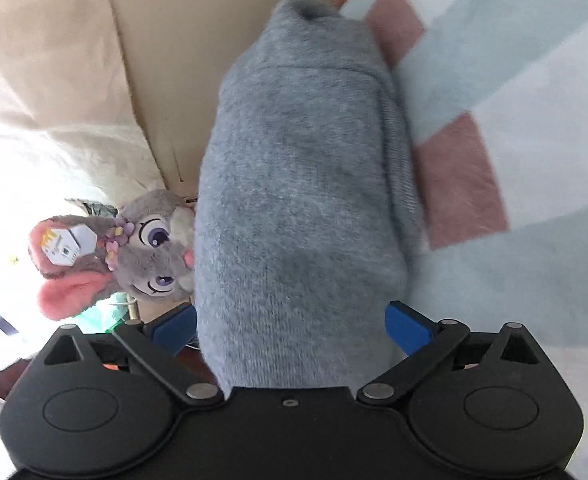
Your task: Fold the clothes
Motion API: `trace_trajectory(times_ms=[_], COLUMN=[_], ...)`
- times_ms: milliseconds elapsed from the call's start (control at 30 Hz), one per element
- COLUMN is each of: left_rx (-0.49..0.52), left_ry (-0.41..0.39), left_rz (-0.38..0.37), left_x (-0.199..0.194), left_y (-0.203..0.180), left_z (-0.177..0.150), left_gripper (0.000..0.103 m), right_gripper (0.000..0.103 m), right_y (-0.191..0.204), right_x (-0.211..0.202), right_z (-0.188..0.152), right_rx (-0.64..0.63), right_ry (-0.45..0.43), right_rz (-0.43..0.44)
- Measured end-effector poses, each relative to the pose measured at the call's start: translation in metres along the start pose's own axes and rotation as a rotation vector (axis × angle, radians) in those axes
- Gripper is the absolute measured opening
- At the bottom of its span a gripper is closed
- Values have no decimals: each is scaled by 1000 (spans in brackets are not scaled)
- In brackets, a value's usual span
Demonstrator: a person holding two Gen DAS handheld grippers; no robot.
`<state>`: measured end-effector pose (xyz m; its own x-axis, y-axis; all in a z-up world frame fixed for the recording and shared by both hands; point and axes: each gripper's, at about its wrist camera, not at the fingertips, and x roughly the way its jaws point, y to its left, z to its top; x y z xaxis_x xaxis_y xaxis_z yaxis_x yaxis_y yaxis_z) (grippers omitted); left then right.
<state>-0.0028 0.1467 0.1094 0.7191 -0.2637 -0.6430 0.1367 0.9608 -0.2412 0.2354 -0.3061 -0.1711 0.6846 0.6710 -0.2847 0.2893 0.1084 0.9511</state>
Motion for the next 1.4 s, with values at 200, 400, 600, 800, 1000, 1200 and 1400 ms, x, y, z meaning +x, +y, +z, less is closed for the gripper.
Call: trace_trajectory(times_ms=[200, 400, 600, 800, 1000, 1200, 1400], left_rx=[-118, -169, -318, -659, -452, 112, 165], left_ry=[228, 252, 210, 117, 224, 381, 276], left_rz=[-124, -193, -209, -272, -219, -137, -186], left_x=[69, 63, 28, -17, -2, 29, 4], left_y=[-1, 22, 66, 143, 107, -27, -50], left_z=[-42, -81, -100, -127, -116, -113, -74], left_gripper=[70, 72, 72, 71, 70, 70, 71], right_gripper=[103, 103, 103, 103, 103, 103, 103], right_y=[-21, -11, 110, 144, 85, -24, -41], right_x=[14, 35, 89, 78, 12, -84, -100], right_z=[5, 26, -69, -129, -106, -20, 7], right_rx=[51, -5, -810, -938, -797, -245, -130], right_ry=[-42, -24, 170, 163, -11, -262, -257], right_rz=[20, -20, -281, -73, -86, -93, -127])
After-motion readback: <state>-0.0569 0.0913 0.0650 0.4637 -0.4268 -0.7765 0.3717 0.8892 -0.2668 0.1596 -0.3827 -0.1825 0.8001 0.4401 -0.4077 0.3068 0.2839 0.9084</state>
